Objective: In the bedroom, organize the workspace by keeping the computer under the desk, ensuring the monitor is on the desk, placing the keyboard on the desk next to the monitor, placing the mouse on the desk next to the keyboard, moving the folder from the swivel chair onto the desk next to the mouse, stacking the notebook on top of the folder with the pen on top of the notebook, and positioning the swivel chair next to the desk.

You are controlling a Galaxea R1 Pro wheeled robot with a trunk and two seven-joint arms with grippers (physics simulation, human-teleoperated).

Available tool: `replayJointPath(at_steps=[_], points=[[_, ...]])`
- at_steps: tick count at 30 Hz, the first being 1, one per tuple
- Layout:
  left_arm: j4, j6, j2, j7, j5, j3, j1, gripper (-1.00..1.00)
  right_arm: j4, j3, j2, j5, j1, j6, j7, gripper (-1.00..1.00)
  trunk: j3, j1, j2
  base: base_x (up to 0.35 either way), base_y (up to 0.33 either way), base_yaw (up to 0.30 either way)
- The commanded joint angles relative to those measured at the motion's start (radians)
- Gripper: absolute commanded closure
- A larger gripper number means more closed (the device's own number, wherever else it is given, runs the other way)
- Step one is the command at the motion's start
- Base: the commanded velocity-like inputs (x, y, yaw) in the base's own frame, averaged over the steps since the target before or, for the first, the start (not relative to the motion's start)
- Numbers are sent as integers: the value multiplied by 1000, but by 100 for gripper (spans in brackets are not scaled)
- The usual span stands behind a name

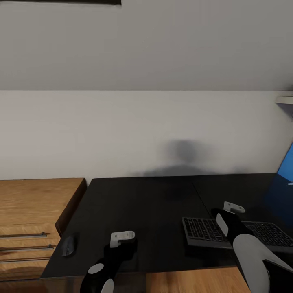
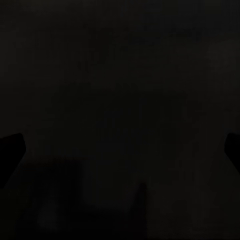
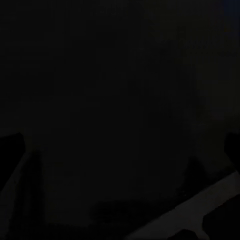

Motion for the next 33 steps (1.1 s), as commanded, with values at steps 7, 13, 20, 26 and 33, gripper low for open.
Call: replayJointPath(at_steps=[7,13,20,26,33], points=[[-1,3,0,10,10,-1,-1,-100,27,-9,3,-3,0,6,1,-100,-1,0,-1,-46,3,0],[-1,3,0,10,12,-1,-1,-100,28,-9,4,-3,0,6,17,-100,-1,0,-1,-72,0,0],[-1,3,0,10,12,-1,-1,-100,28,-9,5,-3,0,6,29,-100,-1,0,-1,-5,0,0],[-1,3,0,10,12,-1,-1,-100,22,-8,58,5,0,-42,26,-100,-1,0,-1,0,0,0],[0,3,0,10,11,0,-1,-100,23,4,81,27,0,-91,26,-100,-1,0,-1,0,0,0]])
